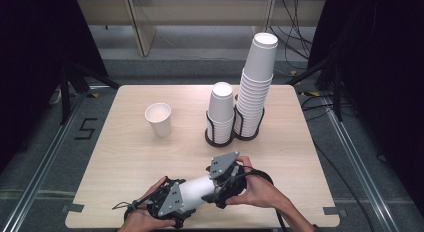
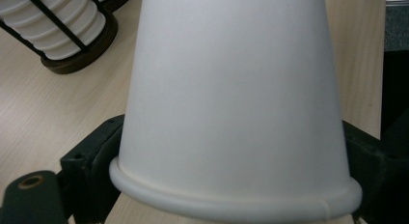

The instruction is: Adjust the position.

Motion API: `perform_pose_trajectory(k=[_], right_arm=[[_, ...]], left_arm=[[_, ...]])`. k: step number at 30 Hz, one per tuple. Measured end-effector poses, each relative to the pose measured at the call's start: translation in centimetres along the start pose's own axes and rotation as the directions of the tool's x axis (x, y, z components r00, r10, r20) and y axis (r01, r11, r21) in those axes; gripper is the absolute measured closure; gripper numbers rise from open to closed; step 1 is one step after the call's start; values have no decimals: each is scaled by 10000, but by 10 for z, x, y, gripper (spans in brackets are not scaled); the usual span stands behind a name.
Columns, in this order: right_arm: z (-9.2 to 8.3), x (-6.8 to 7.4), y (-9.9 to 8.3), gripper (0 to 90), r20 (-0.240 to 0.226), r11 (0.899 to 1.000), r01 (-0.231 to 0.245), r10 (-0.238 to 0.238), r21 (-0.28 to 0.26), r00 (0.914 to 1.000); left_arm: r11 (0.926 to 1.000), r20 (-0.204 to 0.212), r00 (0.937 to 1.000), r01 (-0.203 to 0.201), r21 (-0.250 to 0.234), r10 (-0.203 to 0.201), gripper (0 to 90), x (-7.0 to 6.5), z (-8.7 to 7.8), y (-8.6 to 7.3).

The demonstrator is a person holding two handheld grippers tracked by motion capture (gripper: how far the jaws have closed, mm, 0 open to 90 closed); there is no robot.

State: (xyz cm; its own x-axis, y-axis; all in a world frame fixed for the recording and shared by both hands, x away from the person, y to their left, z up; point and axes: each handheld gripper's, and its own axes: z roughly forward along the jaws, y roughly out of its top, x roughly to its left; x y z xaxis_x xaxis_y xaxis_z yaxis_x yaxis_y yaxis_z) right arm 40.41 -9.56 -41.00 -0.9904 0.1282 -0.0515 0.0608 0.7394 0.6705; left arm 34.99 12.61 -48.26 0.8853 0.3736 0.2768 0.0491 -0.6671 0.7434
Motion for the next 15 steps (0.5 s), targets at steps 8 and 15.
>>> perform_pose_trajectory(k=[8, 15], right_arm=[[10, 8, 1, 173, -558, 9916, 868, -817, 956, 9951], [19, 14, 1, 192, -822, 9791, 1379, -1267, 1496, 9885]], left_arm=[[9962, 273, 9967, -770, 399, 759, 108, -4, -2, 6], [9959, 571, 9952, -822, 376, 800, 108, -6, -5, 7]])
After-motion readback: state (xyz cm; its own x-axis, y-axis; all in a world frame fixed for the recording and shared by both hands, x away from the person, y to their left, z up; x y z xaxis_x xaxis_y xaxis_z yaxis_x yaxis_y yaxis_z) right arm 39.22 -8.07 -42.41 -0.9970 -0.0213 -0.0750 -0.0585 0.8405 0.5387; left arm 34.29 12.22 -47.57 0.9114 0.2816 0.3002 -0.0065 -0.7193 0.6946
